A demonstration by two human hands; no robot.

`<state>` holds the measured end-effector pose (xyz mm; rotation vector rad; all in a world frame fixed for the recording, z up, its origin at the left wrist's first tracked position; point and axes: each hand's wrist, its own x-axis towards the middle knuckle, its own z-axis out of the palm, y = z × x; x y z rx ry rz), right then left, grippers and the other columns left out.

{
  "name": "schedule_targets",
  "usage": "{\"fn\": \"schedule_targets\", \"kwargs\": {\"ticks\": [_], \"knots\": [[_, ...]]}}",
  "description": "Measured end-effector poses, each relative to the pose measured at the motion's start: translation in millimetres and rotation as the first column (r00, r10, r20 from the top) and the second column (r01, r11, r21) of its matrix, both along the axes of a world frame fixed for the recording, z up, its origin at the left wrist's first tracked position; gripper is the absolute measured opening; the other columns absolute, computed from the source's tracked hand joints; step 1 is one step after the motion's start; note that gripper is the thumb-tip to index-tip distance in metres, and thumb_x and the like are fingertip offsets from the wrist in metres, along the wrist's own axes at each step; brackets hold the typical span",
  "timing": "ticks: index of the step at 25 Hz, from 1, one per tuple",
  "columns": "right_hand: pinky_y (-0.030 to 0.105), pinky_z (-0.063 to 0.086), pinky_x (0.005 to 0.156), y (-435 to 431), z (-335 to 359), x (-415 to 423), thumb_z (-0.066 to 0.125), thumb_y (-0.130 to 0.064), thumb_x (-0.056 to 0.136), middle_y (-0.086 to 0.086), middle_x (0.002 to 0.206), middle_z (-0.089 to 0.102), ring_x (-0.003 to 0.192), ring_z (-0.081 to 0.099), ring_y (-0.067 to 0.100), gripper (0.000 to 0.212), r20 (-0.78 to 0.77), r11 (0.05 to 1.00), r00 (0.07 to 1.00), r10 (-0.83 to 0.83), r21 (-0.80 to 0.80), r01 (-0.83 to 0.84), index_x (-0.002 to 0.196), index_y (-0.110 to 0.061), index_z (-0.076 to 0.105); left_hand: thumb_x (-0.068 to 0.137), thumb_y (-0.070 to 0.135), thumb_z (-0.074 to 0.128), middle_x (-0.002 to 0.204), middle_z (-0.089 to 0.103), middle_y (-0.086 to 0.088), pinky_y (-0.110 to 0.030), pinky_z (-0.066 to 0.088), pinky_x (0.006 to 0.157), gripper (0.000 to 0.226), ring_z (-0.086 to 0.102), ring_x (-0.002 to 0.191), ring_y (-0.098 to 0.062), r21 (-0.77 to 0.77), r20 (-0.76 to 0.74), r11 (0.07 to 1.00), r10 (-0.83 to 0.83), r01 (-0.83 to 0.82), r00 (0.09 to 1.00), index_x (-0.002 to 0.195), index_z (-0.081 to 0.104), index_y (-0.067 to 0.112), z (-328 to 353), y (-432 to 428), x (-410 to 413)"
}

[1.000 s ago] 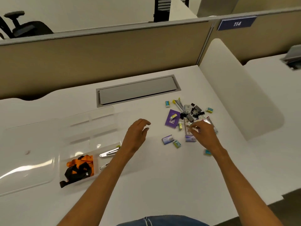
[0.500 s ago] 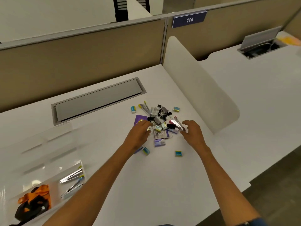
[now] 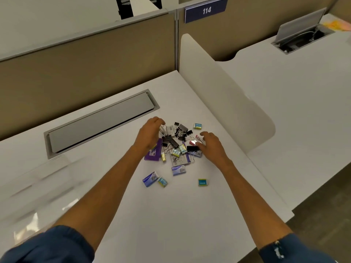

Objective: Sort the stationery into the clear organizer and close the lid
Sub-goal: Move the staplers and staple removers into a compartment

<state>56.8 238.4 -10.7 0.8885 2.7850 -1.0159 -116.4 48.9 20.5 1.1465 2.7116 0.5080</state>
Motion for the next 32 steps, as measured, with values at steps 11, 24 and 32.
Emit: {"fn": "schedule_targets", "kwargs": {"ticks": [11,24,32], "knots": [[0.031,0.041,0.062,11.3,4.0,-28.5,0.076,-0.048,0.077,0.011,0.096,0.062,0.083,0.058,0.023,0.049,0.177,0.996,0.983,0.041,0.075,-0.055,0.096,-0.004,0.065,0.078,0.007,0.075,0.131,0.056,-0.002,-0.039,0.046,0.092,0.047,0.051,0.119,-0.024,-0.405,-0.111,0.874,-0.338,0.269,0.934,0.12,0.059,0.022,-20.1,15.1,-54.4],[0.039,0.045,0.064,9.7,9.2,-19.4,0.06,-0.017,0.088,0.02,0.097,0.066,0.084,0.062,0.035,0.027,0.124,0.982,0.99,0.071,0.166,-0.091,0.109,0.0,0.053,0.085,0.021,0.071,0.125,0.056,-0.01,-0.036,0.045,0.092,0.04,0.053,0.108,-0.027,-0.354,-0.282,0.926,-0.237,0.129,0.93,0.12,0.051,0.014,-13.9,-13.9,-59.2],[0.034,0.05,0.083,-32.2,39.3,-20.5,0.064,-0.021,0.091,0.01,0.116,0.064,0.102,0.061,0.024,0.041,-0.257,0.978,0.946,0.199,-0.006,-0.207,0.13,-0.012,0.055,0.088,0.009,0.065,0.114,0.061,-0.017,-0.032,0.049,0.083,0.028,0.058,0.098,-0.028,0.001,-0.19,0.998,0.06,-0.061,0.98,0.116,0.059,0.006,21.2,-84.8,0.4]]}}
